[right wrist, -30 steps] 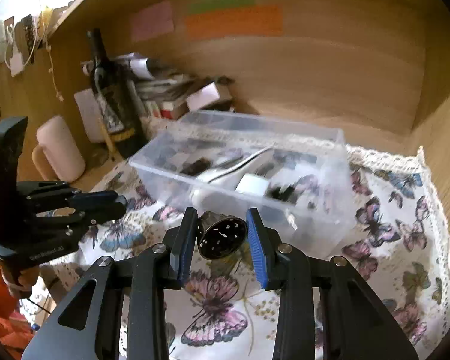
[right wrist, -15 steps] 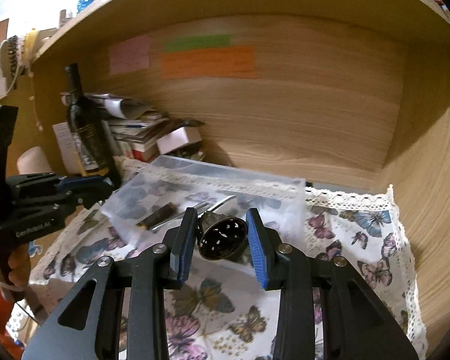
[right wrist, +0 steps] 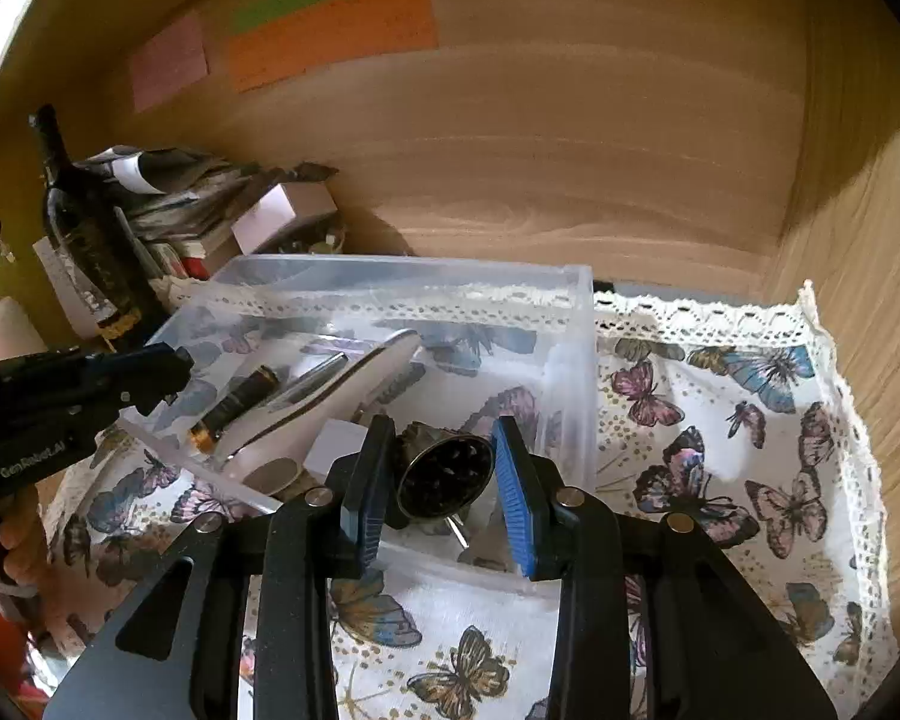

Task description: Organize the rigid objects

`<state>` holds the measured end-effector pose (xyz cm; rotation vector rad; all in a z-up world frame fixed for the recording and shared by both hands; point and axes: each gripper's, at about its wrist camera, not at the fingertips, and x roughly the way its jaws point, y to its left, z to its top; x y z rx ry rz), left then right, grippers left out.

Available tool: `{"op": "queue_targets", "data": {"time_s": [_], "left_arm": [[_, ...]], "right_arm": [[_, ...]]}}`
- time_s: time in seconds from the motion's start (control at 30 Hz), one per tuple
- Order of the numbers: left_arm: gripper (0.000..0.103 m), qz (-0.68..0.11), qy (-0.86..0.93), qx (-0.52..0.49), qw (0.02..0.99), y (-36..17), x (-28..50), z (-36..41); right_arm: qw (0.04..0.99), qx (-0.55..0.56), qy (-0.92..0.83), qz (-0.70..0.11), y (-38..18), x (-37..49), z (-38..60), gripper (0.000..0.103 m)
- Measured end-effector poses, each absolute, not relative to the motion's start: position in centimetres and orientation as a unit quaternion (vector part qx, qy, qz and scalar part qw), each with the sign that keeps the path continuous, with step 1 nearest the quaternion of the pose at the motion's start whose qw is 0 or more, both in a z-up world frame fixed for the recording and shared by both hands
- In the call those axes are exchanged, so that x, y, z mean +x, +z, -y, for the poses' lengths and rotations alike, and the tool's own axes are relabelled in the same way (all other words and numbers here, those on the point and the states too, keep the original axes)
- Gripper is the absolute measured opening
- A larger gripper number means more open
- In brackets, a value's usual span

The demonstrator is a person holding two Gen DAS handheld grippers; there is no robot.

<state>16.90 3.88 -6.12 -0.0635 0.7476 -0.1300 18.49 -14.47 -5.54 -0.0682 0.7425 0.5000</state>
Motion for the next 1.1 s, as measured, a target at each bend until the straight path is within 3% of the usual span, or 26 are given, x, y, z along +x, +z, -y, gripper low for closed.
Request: {"op": "queue_targets", "data": {"time_s": [0.27, 0.6, 0.8, 0.87, 0.93, 1.1], "left_arm": [[0.019, -0.382, -0.059, -0.031, 0.922, -7.4, 17.6, -3.7], [0.022, -0.35, -0.061, -0.026, 0.934, -4.8, 15.6, -3.5], [0.044, -0.291, -0.06, -0.019, 0.955, -1.5, 12.1, -2.7], [0.062, -0.268, -0.06, -0.016, 0.961, -0.4, 10.6, -2.3], [0.071, -0.239, -0.057, -0.011, 0.969, 0.6, 9.0, -1.9], [0.096, -0.193, -0.045, -0.002, 0.98, 2.2, 5.6, -1.2]], "right_arm": [[0.9, -0.057, 0.237, -0.361, -6.3, 18.8, 13.5, 0.031], [0.914, -0.057, 0.236, -0.325, -3.7, 17.3, 14.2, 0.033], [0.931, -0.052, 0.239, -0.271, -0.5, 14.1, 15.0, 0.048], [0.937, -0.052, 0.239, -0.248, 0.6, 12.8, 15.3, 0.057], [0.944, -0.048, 0.239, -0.224, 1.6, 11.3, 15.6, 0.074], [0.953, -0.04, 0.235, -0.187, 3.1, 8.7, 16.2, 0.094]]}}
